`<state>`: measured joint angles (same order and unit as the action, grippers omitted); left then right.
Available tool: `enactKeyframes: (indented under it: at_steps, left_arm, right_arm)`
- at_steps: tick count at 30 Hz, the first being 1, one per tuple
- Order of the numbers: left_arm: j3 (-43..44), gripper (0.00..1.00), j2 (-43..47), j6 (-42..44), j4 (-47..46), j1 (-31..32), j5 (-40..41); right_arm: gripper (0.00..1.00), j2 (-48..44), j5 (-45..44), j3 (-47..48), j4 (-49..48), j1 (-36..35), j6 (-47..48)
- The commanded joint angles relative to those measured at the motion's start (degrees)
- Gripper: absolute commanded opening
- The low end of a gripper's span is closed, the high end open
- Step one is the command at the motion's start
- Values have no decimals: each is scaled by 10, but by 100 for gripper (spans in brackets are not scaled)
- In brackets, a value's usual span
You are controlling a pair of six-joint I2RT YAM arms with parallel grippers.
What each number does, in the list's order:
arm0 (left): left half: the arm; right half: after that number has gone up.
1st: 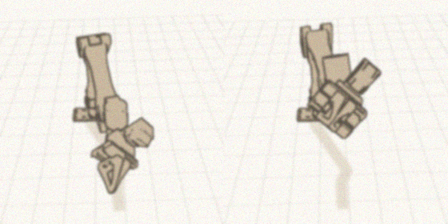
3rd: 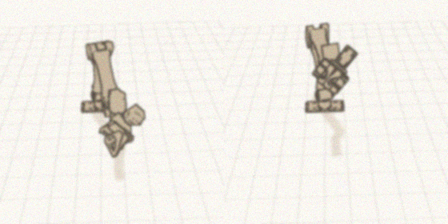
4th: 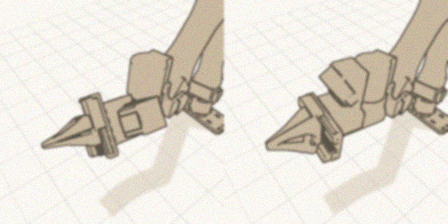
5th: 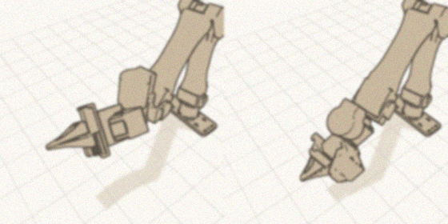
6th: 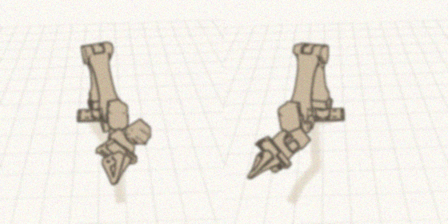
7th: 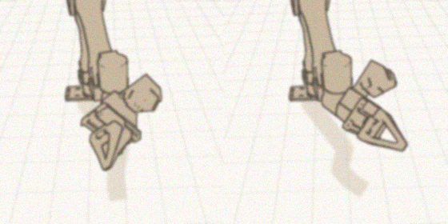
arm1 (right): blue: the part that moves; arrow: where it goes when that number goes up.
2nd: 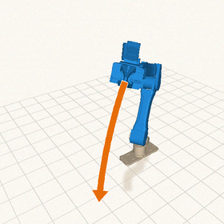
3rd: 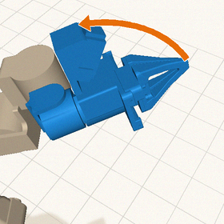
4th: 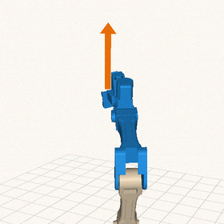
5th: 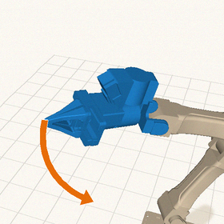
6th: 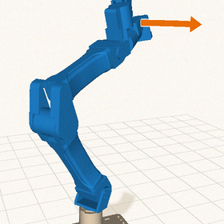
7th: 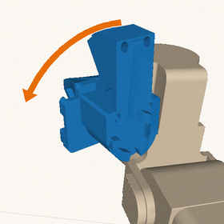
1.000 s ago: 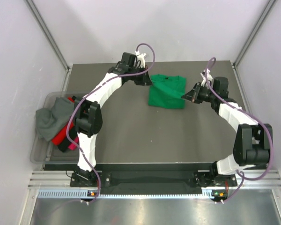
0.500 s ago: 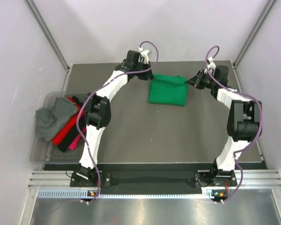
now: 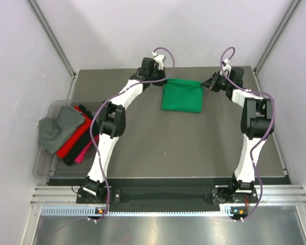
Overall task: Fold and stack the t-shirts
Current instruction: Fold the tshirt
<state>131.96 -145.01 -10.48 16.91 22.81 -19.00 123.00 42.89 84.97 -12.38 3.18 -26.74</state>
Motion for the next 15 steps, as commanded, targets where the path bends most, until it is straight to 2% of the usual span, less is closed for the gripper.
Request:
enactKeyframes:
  at_steps: [1,2,3,4,5,6,7,10,13,14,15]
  left_arm:
    - [46,0,-5,24,-63,-7,56]
    - [46,4,-6,27,-71,-7,59]
    - [46,14,-8,27,-75,-7,74]
    - [47,35,-9,27,-79,-7,80]
    - [48,50,-9,34,-87,-7,86]
    - [51,59,-5,41,-87,-6,112]
    - [57,72,1,44,-87,-5,134]
    - [53,84,35,41,-72,-5,186]
    - [13,83,85,35,-37,-7,170]
    - [-20,82,130,26,-43,-13,151]
    - [-116,81,158,20,-84,-15,128]
  right_arm:
    - [0,15,-1,55,-42,10,-3]
    - [2,26,-2,61,-43,10,-5]
    - [5,29,0,70,-47,10,-6]
    - [12,32,4,74,-52,10,-5]
    - [30,34,13,78,-55,10,2]
    - [37,30,17,85,-55,11,4]
    - [56,17,25,87,-54,14,4]
    - [61,-12,43,75,-40,30,12]
    - [67,-57,48,51,25,37,71]
    - [67,-62,48,49,83,36,122]
    - [68,-65,48,42,108,36,141]
